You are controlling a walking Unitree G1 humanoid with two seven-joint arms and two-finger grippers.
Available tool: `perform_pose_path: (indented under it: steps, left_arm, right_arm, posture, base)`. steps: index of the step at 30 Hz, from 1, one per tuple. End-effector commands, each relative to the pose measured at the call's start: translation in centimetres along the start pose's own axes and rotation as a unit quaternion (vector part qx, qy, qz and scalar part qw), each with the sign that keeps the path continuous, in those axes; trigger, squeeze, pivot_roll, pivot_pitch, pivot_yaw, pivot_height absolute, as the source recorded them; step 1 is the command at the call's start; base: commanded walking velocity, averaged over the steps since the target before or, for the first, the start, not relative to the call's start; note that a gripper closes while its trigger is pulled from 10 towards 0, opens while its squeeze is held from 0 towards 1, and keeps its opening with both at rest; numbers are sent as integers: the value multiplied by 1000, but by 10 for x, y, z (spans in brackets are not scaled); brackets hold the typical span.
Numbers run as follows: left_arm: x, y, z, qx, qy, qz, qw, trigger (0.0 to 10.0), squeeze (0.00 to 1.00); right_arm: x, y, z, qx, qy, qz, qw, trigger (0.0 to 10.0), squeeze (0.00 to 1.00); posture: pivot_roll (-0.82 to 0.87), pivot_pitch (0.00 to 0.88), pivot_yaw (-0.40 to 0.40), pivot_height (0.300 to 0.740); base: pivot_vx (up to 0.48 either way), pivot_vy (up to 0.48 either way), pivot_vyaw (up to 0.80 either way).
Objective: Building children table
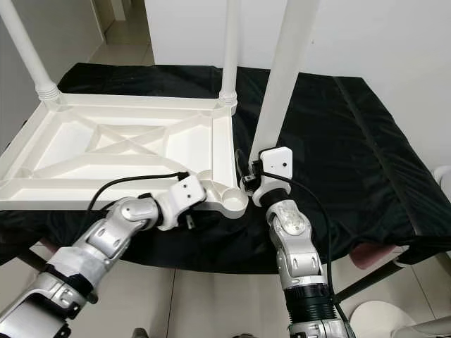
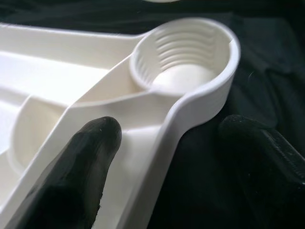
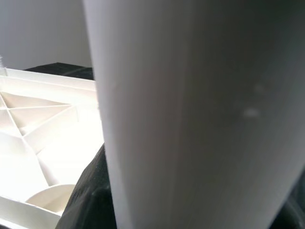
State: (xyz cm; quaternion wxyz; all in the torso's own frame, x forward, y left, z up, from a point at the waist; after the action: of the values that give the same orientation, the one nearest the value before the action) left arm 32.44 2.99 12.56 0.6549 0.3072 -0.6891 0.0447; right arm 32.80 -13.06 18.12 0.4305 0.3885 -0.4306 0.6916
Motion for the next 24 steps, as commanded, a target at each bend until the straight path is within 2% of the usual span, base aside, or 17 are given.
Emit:
perform_pose_path:
  steps: [1,3,10,14,19,24]
  left_arm:
    - [-1,-5,1,15,-4,-3,1000,10000,0]
    - [0,-6,2,13,-3,-2,1000,10000,0]
    - [14,-31,23,-13,14,21,1000,10000,0]
    - [22,-39,30,-18,21,33,999,10000,0]
    - [27,-44,37,-24,19,38,999,10000,0]
    - [28,-42,40,-33,12,43,998,10000,0]
  right_arm:
    - [7,-1,1,-6,2,14,1000,10000,0]
    - [7,-1,2,-7,2,14,1000,10000,0]
    - [7,-3,5,-15,3,14,1000,10000,0]
    - [8,-3,6,-18,3,14,1000,10000,0]
    - [6,-3,8,-24,1,9,1000,10000,0]
    - [3,-3,9,-32,-13,1,999,10000,0]
  posture:
    - [-37,74,25,740]
    - [-37,74,25,740]
    - [-52,80,24,740]
    - [-57,81,25,740]
    - [-55,83,24,740]
    - [-48,82,28,740]
  base:
    - [0,0,0]
    - [0,0,0]
    - [0,0,0]
    - [0,0,0]
    - [0,0,0]
    - [0,0,0]
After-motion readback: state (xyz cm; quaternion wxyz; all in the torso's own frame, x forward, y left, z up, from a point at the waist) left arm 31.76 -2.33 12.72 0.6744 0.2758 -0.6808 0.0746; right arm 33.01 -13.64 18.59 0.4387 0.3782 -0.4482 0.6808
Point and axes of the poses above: a point about 5 cm out from each wrist's last joint towards the gripper, its own y axis pointing back from the gripper into the wrist, its own x axis along the axis of the wrist's last joint, z = x × y, the point moved 2 cm from there along -y, pointing out of the wrist towards the gripper, and after that the axes turned 14 degrees about y, right-handed, at the moved point
